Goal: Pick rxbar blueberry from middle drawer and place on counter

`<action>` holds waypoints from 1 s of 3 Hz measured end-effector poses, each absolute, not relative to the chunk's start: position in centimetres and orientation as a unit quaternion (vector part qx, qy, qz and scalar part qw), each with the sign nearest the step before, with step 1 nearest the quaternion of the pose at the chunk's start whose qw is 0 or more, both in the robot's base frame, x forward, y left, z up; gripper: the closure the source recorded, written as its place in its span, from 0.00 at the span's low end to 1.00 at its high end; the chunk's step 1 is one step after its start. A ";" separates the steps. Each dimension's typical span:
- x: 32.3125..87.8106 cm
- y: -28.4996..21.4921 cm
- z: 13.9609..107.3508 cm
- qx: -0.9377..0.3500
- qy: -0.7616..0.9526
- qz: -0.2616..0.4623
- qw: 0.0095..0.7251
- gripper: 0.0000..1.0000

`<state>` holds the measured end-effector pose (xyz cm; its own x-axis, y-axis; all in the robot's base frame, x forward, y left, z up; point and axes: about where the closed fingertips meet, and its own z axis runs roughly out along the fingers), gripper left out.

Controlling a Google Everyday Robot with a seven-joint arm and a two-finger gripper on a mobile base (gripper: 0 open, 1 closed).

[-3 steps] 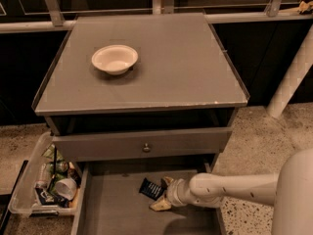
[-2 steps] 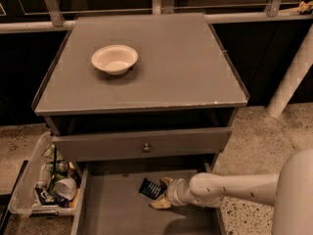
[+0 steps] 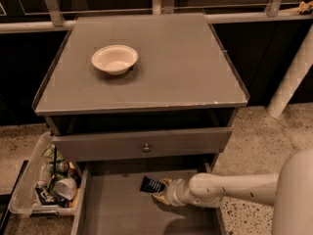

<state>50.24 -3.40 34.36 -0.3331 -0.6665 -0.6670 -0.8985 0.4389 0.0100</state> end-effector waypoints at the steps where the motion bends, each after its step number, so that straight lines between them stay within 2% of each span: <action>1: 50.2 -3.4 34.9 -0.493 0.793 0.193 0.300 1.00; 3: 49.4 -3.0 39.0 -0.510 0.764 0.226 0.325 1.00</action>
Offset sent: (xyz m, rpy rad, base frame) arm -0.0088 0.0066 0.0350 0.0591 -0.0189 0.0639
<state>49.38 -3.01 38.96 -0.2680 -0.6325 -0.7267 -0.9260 0.3772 0.0131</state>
